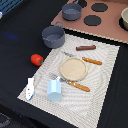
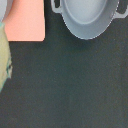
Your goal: Interact with the objects in diverse but meaningful ways.
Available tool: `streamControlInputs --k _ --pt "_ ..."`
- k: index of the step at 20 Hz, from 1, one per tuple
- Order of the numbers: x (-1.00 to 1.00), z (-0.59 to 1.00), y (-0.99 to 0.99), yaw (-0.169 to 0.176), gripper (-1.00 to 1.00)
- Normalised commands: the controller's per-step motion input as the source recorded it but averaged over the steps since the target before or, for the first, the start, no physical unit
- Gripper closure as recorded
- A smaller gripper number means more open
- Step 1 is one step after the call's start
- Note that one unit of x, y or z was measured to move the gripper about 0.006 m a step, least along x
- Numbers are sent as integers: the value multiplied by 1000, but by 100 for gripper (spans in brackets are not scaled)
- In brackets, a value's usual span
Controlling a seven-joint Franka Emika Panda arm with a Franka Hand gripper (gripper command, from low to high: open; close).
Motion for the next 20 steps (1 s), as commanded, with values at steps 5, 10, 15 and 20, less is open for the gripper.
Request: streamControlInputs --k 5,10,15,20 --pt "133 -66 -81 0 -100" --pt "350 -198 -107 -30 -100" --pt "270 -230 -80 -41 -100" --pt "331 -238 -10 -27 -100"
